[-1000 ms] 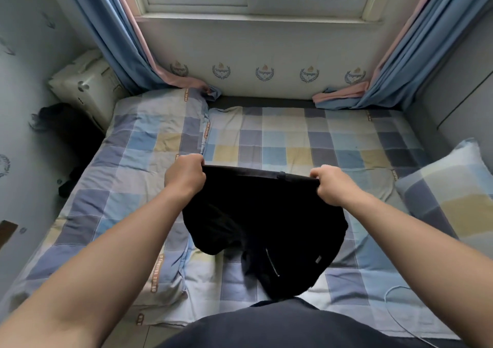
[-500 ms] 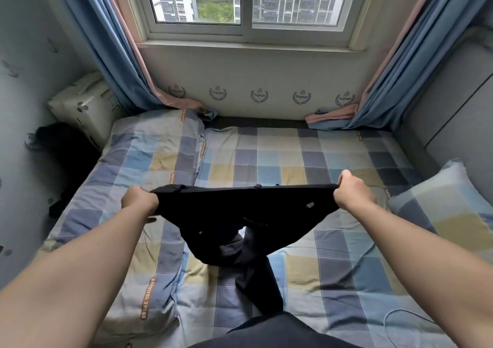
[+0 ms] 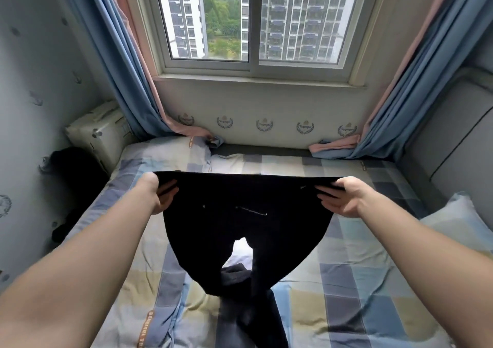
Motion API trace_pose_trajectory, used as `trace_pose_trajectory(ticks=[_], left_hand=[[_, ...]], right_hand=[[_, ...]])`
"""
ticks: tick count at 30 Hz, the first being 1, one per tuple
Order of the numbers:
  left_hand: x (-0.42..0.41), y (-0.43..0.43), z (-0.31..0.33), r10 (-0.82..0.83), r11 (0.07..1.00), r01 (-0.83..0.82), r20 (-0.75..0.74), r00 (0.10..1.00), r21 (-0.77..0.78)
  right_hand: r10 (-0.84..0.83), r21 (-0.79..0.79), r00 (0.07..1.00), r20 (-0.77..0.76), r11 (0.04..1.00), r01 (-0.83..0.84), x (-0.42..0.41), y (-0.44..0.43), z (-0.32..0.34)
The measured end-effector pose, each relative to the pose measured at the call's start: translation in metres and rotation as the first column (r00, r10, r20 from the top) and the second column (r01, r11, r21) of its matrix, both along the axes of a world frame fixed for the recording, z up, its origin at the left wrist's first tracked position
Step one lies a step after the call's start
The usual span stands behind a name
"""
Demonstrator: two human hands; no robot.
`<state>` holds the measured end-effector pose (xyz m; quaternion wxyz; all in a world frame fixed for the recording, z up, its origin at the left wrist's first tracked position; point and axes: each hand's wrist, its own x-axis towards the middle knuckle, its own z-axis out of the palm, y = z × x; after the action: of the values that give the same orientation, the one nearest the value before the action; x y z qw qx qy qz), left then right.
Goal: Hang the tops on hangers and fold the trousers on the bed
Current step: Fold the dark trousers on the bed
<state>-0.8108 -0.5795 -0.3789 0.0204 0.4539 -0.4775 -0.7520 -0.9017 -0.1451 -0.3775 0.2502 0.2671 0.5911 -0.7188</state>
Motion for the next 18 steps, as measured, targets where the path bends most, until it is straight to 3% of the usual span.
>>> trace_pose_trajectory(ticks=[4, 8, 11, 14, 18], left_hand=[[-0.03, -0.002, 0.063, -0.032, 0.994, 0.012, -0.185, 0.982, -0.105], [-0.059, -0.012, 0.123, -0.138, 0.968, 0.05, -0.354, 0.925, -0.246], [-0.084, -0.025, 0.174, -0.151, 0.909, -0.073, -0.488, 0.86, -0.411], [-0.097, -0.032, 0.236, -0.146, 0.762, -0.273, -0.567, 0.811, -0.587], [-0.097, -0.028, 0.311, -0.216, 0.506, -0.394, -0.556, 0.803, -0.767]], right_hand=[[0.057, 0.072, 0.968, -0.244, 0.997, -0.041, -0.02, -0.014, 0.056], [0.062, 0.154, 0.868, -0.492, 0.988, 0.017, -0.042, -0.02, 0.12], [0.05, 0.198, 0.781, -0.623, 0.976, 0.096, -0.058, -0.02, 0.18], [0.016, 0.248, 0.673, -0.739, 0.936, 0.25, -0.071, -0.013, 0.244], [0.153, 0.447, 0.536, -0.83, 0.758, 0.476, -0.083, 0.003, 0.315]])
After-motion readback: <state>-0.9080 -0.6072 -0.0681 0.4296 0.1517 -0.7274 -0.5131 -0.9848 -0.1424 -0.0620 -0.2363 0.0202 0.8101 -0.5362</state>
